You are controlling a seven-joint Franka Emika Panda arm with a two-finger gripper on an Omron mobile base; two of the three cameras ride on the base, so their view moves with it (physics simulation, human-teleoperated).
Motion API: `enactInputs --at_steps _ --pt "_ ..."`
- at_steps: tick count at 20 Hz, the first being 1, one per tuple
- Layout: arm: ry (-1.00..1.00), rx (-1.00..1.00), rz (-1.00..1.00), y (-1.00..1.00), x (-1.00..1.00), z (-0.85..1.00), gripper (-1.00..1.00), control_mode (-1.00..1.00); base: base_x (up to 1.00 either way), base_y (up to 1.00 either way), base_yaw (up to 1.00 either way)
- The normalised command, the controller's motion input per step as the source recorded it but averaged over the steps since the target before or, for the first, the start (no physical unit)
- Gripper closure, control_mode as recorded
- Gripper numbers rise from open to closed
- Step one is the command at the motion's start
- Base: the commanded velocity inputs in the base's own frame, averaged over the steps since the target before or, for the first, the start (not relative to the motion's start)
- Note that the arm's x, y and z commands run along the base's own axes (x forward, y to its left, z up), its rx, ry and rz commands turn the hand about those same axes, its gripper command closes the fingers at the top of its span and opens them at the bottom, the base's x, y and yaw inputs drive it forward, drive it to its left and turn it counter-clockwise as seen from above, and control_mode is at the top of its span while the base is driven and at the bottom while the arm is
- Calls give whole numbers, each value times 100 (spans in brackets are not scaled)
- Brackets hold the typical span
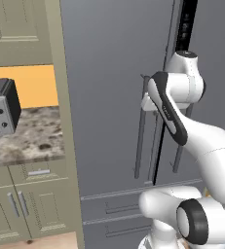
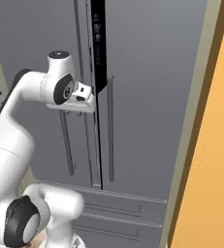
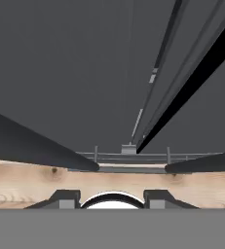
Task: Open the fridge, remove the peach, avocado, and fish, and place them on any counter.
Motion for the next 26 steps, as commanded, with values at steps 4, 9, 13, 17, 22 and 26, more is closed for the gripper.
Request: enactInputs --at_steps 4,9,13,17,22,26 --pt "0 0 0 0 0 0 -100 100 -13 -2 0" --pt "0 0 0 0 0 0 -100 100 -80 -36 -5" --pt "0 0 0 0 0 0 -100 100 -54 -41 0" --pt "-22 0 0 -5 -11 6 -100 -100 -7 -6 0" --pt "-44 1 0 26 -2 5 -100 -100 0 0 0" --pt "-17 1 0 60 1 0 -100 -100 0 0 0"
